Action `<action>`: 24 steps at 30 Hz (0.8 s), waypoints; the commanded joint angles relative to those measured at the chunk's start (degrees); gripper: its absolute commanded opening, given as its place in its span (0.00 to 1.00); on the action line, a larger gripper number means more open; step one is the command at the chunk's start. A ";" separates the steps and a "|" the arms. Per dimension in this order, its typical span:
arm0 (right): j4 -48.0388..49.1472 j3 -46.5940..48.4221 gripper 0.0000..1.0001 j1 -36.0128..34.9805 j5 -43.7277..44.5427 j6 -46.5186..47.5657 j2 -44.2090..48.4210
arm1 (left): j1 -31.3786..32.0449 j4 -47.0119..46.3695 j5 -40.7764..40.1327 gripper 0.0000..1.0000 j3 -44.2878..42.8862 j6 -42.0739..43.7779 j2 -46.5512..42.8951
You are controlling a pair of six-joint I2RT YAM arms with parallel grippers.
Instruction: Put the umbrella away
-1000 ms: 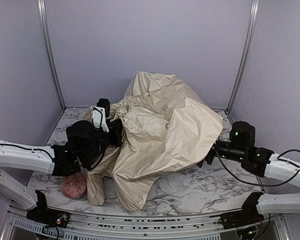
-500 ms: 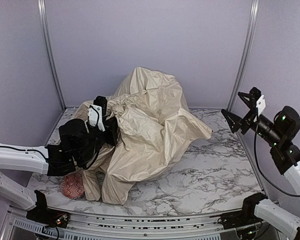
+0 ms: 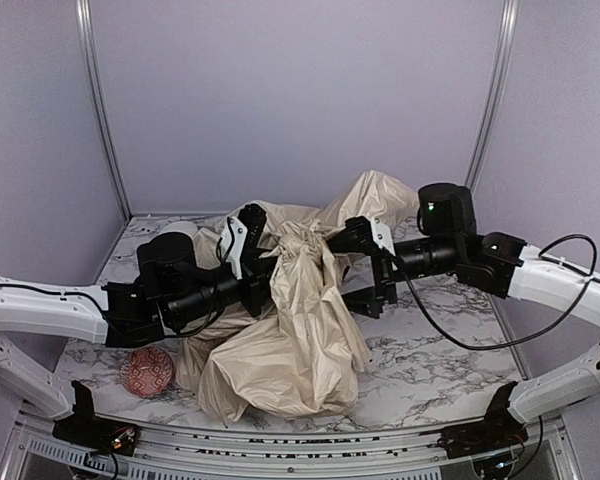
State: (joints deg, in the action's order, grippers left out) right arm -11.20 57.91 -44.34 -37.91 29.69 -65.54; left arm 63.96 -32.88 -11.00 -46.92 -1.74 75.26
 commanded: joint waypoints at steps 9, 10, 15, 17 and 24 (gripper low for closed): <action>10.08 1.72 0.86 -7.11 -1.99 -2.75 -7.92 | 4.26 -6.88 20.15 0.01 -7.04 -3.43 5.95; 10.66 0.84 0.81 -7.06 -0.95 -3.66 -7.20 | 4.24 -8.19 19.70 0.01 -6.69 -4.13 6.21; 15.19 -5.77 0.65 -7.08 0.51 -7.61 -4.77 | 4.24 -12.28 21.14 0.01 -6.79 -6.65 8.43; 15.46 -6.58 0.65 -7.08 0.95 -8.65 -5.05 | 4.32 -12.29 23.59 0.03 -8.10 -7.51 10.02; 14.59 -8.72 0.42 -6.92 6.41 -9.39 -5.47 | 4.28 -12.17 16.68 0.19 -6.74 -7.64 11.08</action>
State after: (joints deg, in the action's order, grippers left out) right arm -0.89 49.47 -49.54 -32.75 20.86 -70.22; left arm 66.48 -36.71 5.28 -51.66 -8.71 86.80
